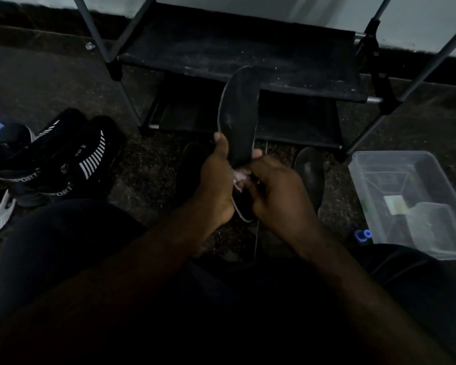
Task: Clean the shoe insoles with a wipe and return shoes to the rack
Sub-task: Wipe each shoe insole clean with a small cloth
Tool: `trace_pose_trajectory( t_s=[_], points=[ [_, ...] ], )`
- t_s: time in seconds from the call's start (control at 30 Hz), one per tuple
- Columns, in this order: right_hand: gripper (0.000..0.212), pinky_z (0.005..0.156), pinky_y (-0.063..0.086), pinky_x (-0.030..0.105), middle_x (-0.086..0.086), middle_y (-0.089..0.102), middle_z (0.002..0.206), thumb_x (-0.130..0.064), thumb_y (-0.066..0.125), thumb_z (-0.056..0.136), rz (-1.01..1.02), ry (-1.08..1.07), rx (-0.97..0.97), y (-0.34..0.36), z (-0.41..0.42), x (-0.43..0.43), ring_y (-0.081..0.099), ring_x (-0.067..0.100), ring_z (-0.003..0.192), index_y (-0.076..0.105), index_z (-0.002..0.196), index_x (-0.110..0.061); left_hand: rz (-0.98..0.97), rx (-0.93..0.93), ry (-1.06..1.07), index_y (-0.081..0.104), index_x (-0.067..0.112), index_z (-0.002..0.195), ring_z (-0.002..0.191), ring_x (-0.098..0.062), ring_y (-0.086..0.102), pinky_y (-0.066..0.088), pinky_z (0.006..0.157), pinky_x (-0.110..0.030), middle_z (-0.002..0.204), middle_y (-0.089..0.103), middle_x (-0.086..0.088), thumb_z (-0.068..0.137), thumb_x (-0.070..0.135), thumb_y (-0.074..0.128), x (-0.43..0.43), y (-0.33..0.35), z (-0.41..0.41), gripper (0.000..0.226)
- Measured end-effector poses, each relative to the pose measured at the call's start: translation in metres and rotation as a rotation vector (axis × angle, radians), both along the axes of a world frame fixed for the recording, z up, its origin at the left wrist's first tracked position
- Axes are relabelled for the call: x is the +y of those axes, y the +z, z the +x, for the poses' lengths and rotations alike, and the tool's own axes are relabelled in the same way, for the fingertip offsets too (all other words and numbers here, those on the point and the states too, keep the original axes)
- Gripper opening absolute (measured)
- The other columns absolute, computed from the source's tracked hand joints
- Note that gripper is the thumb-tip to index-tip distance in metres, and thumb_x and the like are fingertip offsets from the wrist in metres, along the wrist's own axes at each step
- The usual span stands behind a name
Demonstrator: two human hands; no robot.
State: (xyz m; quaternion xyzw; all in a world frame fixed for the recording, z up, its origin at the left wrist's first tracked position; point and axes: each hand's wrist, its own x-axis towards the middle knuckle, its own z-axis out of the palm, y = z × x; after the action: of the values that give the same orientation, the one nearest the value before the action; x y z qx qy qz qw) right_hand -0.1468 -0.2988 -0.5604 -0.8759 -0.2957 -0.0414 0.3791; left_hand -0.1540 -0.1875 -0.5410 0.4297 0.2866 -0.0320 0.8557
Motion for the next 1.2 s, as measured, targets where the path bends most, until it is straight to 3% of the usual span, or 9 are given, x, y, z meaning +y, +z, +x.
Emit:
trace_pose_trajectory(
  t_s=[0.17, 0.3, 0.43, 0.57, 0.8, 0.97, 1.03, 1.1, 1.2],
  points=[
    [0.011, 0.072, 0.049, 0.033, 0.004, 0.067, 0.094, -0.013, 0.068, 0.087, -0.038, -0.256, -0.056, 0.001, 0.018, -0.020, 0.063, 0.020, 0.085, 0.073, 0.096, -0.014, 0.012, -0.003, -0.085, 0.063, 0.004, 0.120, 0.099, -0.027, 0.066, 0.056, 0.078, -0.028, 0.113, 0.068, -0.018, 0.102, 0.052, 0.025, -0.027, -0.002, -0.008, 0.064],
    [0.015, 0.082, 0.052, 0.036, 0.004, 0.068, 0.098, -0.011, 0.067, 0.086, 0.036, -0.034, 0.024, 0.000, 0.007, -0.006, 0.065, 0.019, 0.092, 0.072, 0.100, -0.012, -0.011, -0.012, -0.028, 0.068, 0.004, 0.092, 0.073, -0.022, 0.070, 0.056, 0.066, -0.027, 0.081, 0.072, -0.012, 0.100, 0.056, 0.026, -0.007, 0.000, 0.000, 0.067],
    [0.019, 0.079, 0.054, 0.040, 0.004, 0.068, 0.107, -0.020, 0.062, 0.088, -0.010, 0.022, -0.001, -0.002, 0.001, 0.003, 0.065, 0.022, 0.096, 0.069, 0.105, -0.015, -0.039, -0.009, -0.014, 0.065, -0.006, 0.107, 0.068, -0.022, 0.072, 0.058, 0.057, -0.026, 0.088, 0.071, -0.018, 0.097, 0.063, 0.024, 0.009, 0.002, 0.003, 0.080],
    [0.014, 0.076, 0.055, 0.041, 0.006, 0.068, 0.101, -0.014, 0.066, 0.090, 0.032, -0.175, -0.030, -0.005, 0.010, -0.007, 0.066, 0.023, 0.093, 0.071, 0.103, -0.013, 0.007, -0.027, -0.057, 0.064, -0.005, 0.106, 0.077, -0.025, 0.066, 0.055, 0.075, -0.033, 0.087, 0.067, -0.017, 0.097, 0.061, 0.024, -0.006, -0.002, 0.001, 0.078],
    [0.010, 0.080, 0.056, 0.039, -0.004, 0.072, 0.092, -0.009, 0.072, 0.083, 0.163, 0.056, 0.302, -0.004, 0.001, 0.000, 0.068, 0.010, 0.087, 0.073, 0.092, -0.014, 0.103, -0.094, 0.065, 0.066, 0.006, 0.097, 0.109, -0.029, 0.065, 0.052, 0.095, -0.036, 0.118, 0.067, -0.020, 0.100, 0.057, 0.018, 0.015, 0.003, 0.010, 0.069],
    [0.014, 0.085, 0.053, 0.024, -0.009, 0.071, 0.092, -0.005, 0.072, 0.085, 0.200, -0.069, 0.268, -0.006, 0.006, -0.006, 0.066, 0.001, 0.088, 0.073, 0.091, -0.017, 0.100, -0.035, -0.056, 0.062, -0.005, 0.118, 0.084, -0.025, 0.070, 0.058, 0.070, -0.031, 0.106, 0.068, -0.022, 0.097, 0.061, 0.024, -0.004, -0.005, 0.001, 0.079],
    [0.012, 0.092, 0.054, 0.031, -0.008, 0.072, 0.094, -0.006, 0.071, 0.086, 0.251, -0.121, 0.273, -0.006, 0.006, -0.008, 0.067, 0.002, 0.094, 0.073, 0.092, -0.016, 0.123, -0.028, -0.063, 0.060, -0.005, 0.122, 0.085, -0.026, 0.069, 0.058, 0.074, -0.033, 0.109, 0.068, -0.023, 0.099, 0.058, 0.025, -0.013, -0.007, 0.000, 0.075],
    [0.011, 0.088, 0.055, 0.032, -0.008, 0.072, 0.093, -0.007, 0.071, 0.086, 0.272, -0.102, 0.253, -0.003, 0.002, -0.006, 0.067, 0.002, 0.092, 0.072, 0.092, -0.017, 0.179, -0.029, -0.034, 0.061, -0.001, 0.122, 0.091, -0.029, 0.070, 0.055, 0.084, -0.041, 0.109, 0.070, -0.020, 0.099, 0.058, 0.025, -0.010, -0.006, 0.004, 0.073],
    [0.010, 0.080, 0.056, 0.034, -0.006, 0.072, 0.091, -0.006, 0.071, 0.084, 0.281, 0.021, 0.243, 0.003, -0.007, 0.001, 0.067, 0.007, 0.087, 0.073, 0.092, -0.012, 0.220, -0.034, 0.034, 0.066, 0.004, 0.109, 0.094, -0.026, 0.071, 0.057, 0.085, -0.043, 0.103, 0.073, -0.013, 0.099, 0.059, 0.025, 0.005, 0.001, 0.010, 0.070]
  ],
)
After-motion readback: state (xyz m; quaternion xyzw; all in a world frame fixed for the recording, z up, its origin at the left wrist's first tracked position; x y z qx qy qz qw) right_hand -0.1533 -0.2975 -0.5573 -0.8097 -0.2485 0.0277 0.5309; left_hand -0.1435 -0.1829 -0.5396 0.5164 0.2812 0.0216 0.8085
